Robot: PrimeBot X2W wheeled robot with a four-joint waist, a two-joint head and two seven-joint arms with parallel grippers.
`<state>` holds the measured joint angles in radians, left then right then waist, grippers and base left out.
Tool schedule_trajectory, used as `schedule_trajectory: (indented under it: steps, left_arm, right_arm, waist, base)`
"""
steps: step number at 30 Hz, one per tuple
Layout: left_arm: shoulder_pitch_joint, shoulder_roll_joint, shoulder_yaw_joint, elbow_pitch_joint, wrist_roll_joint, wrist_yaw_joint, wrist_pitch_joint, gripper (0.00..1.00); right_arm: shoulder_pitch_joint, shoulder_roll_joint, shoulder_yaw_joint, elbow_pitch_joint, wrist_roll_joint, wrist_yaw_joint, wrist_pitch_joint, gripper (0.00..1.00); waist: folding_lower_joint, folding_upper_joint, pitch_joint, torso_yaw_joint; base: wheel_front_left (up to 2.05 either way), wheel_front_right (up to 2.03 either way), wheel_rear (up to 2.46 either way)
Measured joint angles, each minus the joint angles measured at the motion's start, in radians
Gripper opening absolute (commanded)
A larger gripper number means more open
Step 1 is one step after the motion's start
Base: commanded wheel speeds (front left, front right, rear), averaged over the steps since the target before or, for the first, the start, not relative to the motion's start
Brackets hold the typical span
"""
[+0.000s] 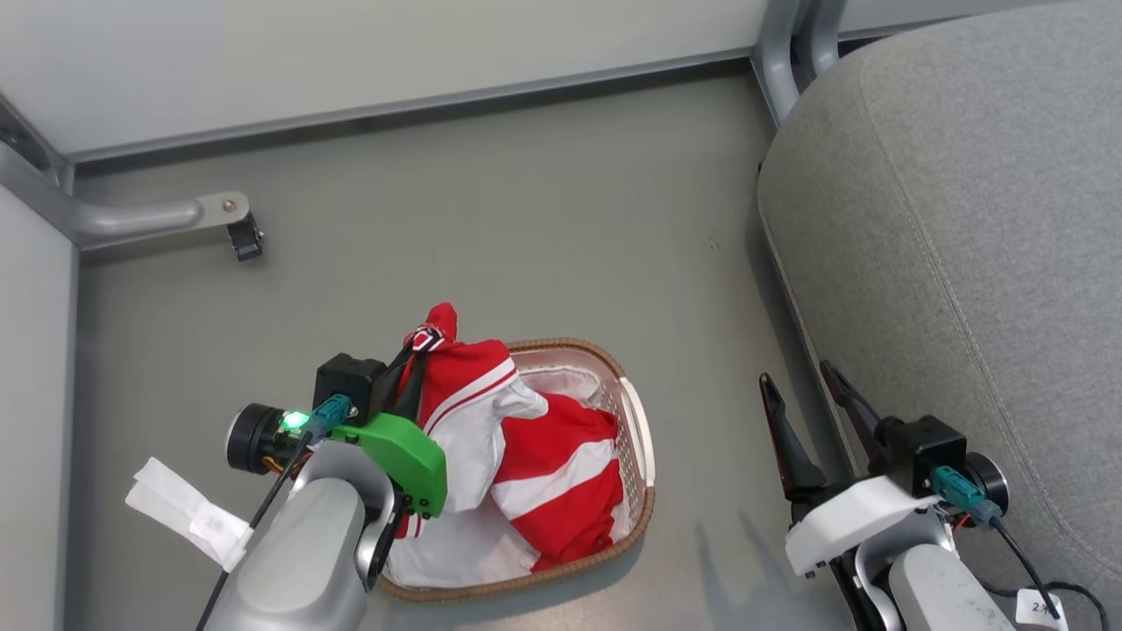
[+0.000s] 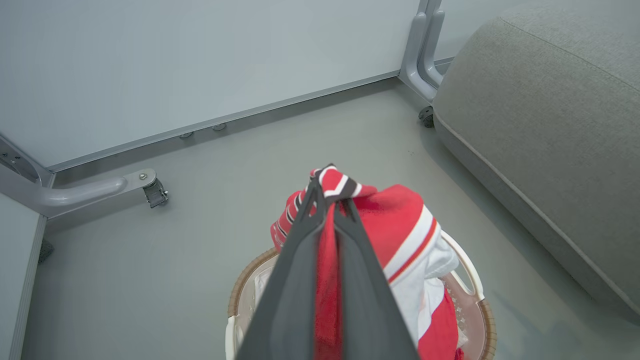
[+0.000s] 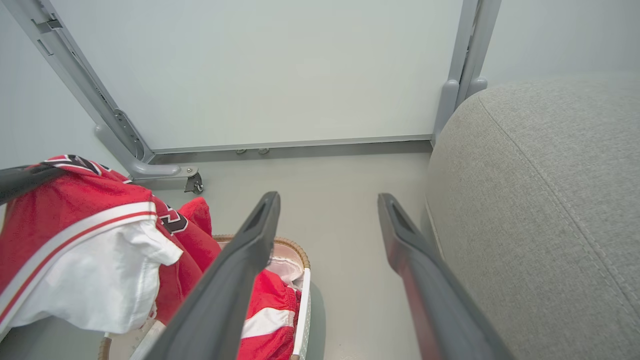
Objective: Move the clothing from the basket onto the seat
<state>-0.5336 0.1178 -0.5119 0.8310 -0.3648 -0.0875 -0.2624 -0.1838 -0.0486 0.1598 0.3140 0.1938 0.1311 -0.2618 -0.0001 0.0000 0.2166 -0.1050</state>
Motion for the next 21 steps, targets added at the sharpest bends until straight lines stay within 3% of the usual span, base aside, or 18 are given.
schedule_trajectory:
  steps: [10,21]
  left_arm:
    - [0.049,-0.025,0.075,-0.281,0.05,-0.01,-0.002,0.0]
    - [0.032,-0.056,0.067,-0.488,0.052,-0.036,-0.002,0.0]
  right_arm:
    - [0.064,0.0,-0.007,0.001,0.01,0.0,0.0,1.0]
    - [0.076,0.0,0.028,0.002,0.041,0.0,0.0,1.0]
  waist:
    - [0.0,0.0,-0.119,0.036]
    - [0.0,0.0,-0.151,0.045]
  base:
    - [0.0,0.0,0.0]
    - [0.0,0.0,0.0]
